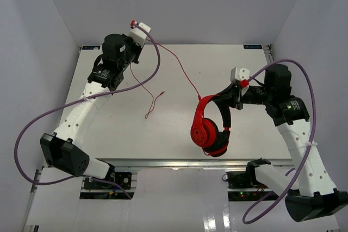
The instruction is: Wrap the headphones
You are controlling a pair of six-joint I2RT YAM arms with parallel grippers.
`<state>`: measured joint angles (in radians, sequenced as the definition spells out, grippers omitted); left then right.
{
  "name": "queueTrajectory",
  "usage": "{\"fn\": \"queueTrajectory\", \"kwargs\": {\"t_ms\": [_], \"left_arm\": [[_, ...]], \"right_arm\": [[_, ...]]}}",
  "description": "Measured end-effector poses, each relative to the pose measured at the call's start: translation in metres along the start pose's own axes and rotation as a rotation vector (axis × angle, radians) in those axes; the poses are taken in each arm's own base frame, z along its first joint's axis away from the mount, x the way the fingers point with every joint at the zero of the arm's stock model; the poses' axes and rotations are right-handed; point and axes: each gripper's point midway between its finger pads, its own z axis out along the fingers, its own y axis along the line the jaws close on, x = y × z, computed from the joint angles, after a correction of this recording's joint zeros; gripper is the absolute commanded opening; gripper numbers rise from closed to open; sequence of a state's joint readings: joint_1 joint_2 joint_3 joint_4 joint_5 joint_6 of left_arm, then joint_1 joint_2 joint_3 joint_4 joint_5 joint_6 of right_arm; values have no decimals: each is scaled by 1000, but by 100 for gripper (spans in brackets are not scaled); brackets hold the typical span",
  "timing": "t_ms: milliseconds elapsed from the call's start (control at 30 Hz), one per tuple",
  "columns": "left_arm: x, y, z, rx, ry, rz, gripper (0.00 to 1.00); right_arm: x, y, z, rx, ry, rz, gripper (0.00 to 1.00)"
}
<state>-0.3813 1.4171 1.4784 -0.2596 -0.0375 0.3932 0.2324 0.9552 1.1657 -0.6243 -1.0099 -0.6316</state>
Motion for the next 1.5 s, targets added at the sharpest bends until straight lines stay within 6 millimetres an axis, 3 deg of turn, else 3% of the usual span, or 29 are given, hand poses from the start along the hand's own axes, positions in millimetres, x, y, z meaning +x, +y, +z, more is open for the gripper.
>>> {"fn": "queueTrajectory", "kwargs": {"t_ms": [167, 300, 500, 633, 767, 900, 1067, 1233, 1367, 1500], "left_arm": [[47, -25, -9, 86, 52, -93, 0], [63, -43, -23, 133, 21, -175, 0], [87, -94, -34, 281, -32, -397, 0], [89, -125, -34, 366, -61, -514, 0], [69, -161, -34, 468, -110, -566, 0], [60, -210, -31, 582, -113, -579, 0], [69, -280, -34, 722, -34, -572, 0], [67, -325, -53, 813, 3, -545, 0], [58, -342, -74, 849, 4, -520, 0], [48, -339, -90, 844, -1, -499, 0]], "right_arm": [[-52, -5, -6, -56, -97, 92, 8], [-71, -27, -12, 0, -131, 201, 8], [-90, -69, -15, 163, -201, 459, 8], [-96, -93, -15, 257, -259, 624, 8], [-99, -115, -15, 343, -306, 746, 8], [-98, -139, -20, 455, -350, 859, 8], [-84, -175, -31, 656, -392, 935, 8], [-44, -201, -42, 861, -377, 971, 8], [4, -217, -55, 1063, -295, 932, 8], [58, -222, -69, 1233, -162, 864, 8]]}}
